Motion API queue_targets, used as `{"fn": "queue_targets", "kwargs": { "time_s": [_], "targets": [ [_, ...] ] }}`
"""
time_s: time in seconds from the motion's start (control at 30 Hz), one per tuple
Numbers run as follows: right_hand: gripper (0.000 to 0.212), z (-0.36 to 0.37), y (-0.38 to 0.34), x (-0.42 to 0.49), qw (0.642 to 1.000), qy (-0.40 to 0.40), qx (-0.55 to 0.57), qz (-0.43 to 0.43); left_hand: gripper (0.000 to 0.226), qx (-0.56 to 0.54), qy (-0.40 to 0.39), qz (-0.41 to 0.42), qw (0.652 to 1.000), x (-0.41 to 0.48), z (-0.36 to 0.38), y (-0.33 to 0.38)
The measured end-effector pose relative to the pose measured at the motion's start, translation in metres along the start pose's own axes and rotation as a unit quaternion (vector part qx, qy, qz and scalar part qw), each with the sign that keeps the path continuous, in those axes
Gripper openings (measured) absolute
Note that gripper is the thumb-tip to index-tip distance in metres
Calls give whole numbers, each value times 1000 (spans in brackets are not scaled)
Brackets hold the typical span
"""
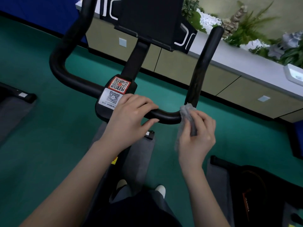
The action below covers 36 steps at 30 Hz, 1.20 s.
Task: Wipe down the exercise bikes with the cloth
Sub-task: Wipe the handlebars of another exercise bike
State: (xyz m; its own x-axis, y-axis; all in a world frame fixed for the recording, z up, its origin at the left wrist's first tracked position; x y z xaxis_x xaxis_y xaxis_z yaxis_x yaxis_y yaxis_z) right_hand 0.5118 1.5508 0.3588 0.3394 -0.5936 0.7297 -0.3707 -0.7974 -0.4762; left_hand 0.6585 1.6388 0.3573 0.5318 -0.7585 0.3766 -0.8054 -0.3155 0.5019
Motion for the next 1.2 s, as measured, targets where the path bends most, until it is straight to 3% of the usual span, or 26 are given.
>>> {"fn": "queue_targets", "kwargs": {
  "time_s": [0.13, 0.23, 0.47, 0.63, 0.73, 0.8, 0.97, 1.07, 1.2],
  "targets": [
    [15, 0, -10, 18, 985, -147, 9, -92, 31, 1, -1, 0, 1000, 0, 0, 1],
    [15, 6, -8, 52, 956, -273, -5, -108, 32, 3, -8, -1, 1000, 0, 0, 0],
    [21, 36, -12, 92, 842, -529, -75, -79, 30, -8, -2, -8, 1000, -1, -1, -1],
    [21, 48, -16, 109, 755, -644, -86, -87, 28, -10, -9, -12, 1000, 0, -1, -1],
    [23, 47, -14, 119, 715, -674, -135, -128, 28, -9, -13, -9, 1000, 1, -2, -1],
    [26, 45, -11, 124, 718, -663, -154, -143, 29, -10, -16, -10, 1000, 0, -2, -1],
    [16, 30, -4, 112, 771, -614, -88, -146, 28, -11, -20, -12, 1000, 0, -3, -1],
    [14, 19, 8, 100, 833, -529, -54, -154, 28, -10, -24, -13, 1000, 0, -3, -1],
    [19, 11, 24, 91, 922, -350, -44, -158, 28, -6, -26, -11, 1000, 0, -3, -1]
  ]
}}
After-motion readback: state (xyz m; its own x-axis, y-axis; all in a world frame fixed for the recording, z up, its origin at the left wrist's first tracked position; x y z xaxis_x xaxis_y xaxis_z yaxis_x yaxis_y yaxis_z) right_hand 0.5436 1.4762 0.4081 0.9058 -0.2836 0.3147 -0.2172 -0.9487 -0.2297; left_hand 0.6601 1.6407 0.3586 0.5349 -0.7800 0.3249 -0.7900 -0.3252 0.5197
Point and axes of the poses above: each hand's wrist, its own x-axis towards the middle knuckle, its own z-axis out of the palm, y = z × x, the point moved 2 cm from there along x, towards the middle knuckle, and after that the axes turned 13 degrees about -z, right-handed, at the moved point
